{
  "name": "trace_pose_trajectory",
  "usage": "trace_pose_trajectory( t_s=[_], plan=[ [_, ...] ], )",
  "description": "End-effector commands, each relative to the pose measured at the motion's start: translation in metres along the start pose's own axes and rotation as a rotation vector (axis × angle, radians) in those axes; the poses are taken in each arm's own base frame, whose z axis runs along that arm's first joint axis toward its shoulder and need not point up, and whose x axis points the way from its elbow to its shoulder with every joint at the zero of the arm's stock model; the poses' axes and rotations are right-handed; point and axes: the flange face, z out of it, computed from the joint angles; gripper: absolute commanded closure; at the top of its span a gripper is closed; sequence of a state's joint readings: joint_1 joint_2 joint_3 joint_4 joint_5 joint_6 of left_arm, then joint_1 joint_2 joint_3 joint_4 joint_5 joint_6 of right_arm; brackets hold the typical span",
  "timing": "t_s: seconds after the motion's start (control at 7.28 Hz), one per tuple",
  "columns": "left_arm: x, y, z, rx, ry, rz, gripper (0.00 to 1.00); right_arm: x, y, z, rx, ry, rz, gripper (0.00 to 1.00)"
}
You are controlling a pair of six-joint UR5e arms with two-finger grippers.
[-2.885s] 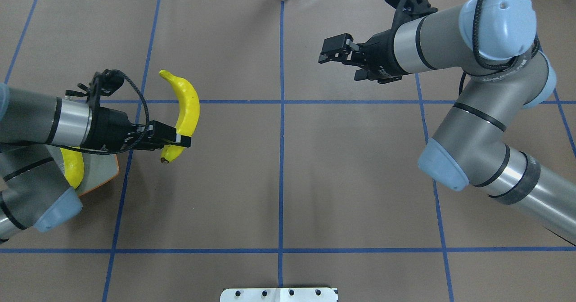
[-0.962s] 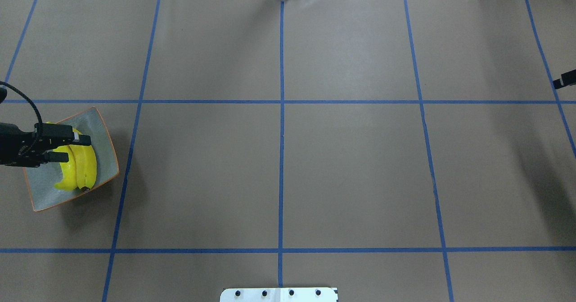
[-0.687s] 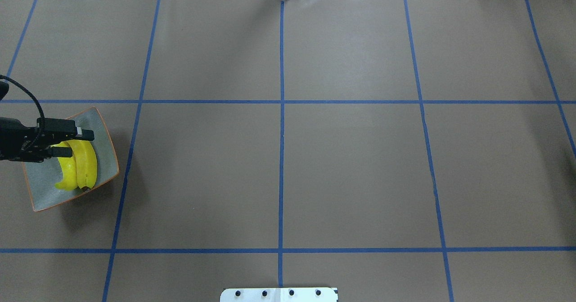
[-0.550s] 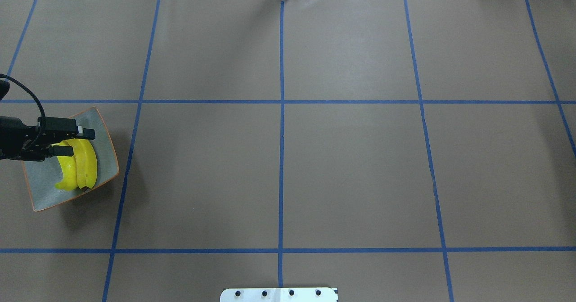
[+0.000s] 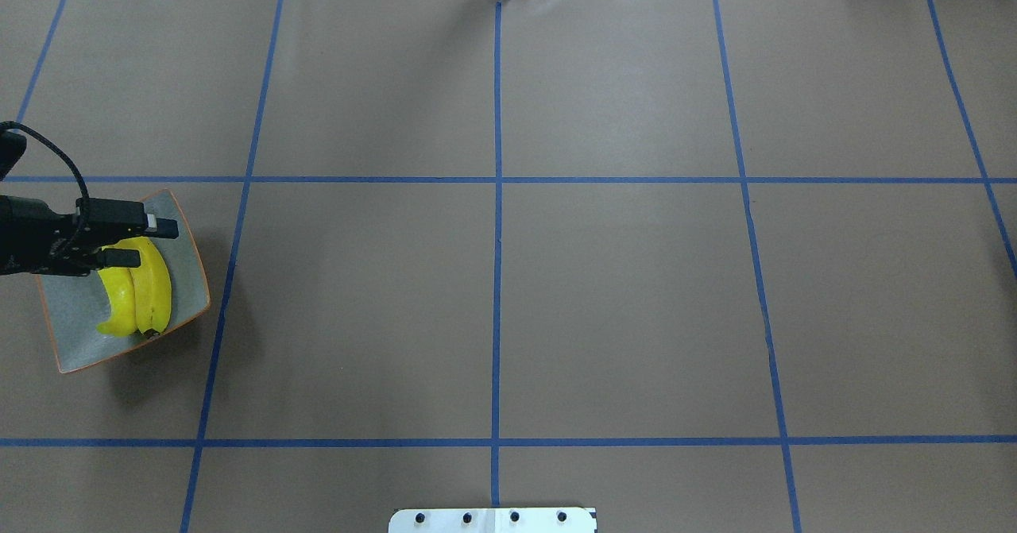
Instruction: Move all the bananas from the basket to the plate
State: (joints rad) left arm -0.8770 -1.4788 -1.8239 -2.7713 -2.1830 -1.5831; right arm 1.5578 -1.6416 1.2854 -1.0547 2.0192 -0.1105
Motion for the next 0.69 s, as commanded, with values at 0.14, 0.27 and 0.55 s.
trace_pose_trajectory(
  t_s=[0.14, 0.27, 0.55],
  plan=[
    [0.004, 0.000, 0.000, 0.000, 0.007, 0.005, 0.00, 0.005, 0.012, 0.016, -0.041, 0.047, 0.024, 0.16],
    [0.003, 0.000, 0.000, 0.001, 0.004, 0.018, 0.00, -0.002, 0.009, 0.019, -0.046, 0.043, 0.046, 0.38],
    [0.003, -0.001, -0.001, 0.004, 0.006, 0.025, 0.00, -0.017, 0.001, 0.024, -0.051, 0.034, 0.048, 0.82]
  ],
)
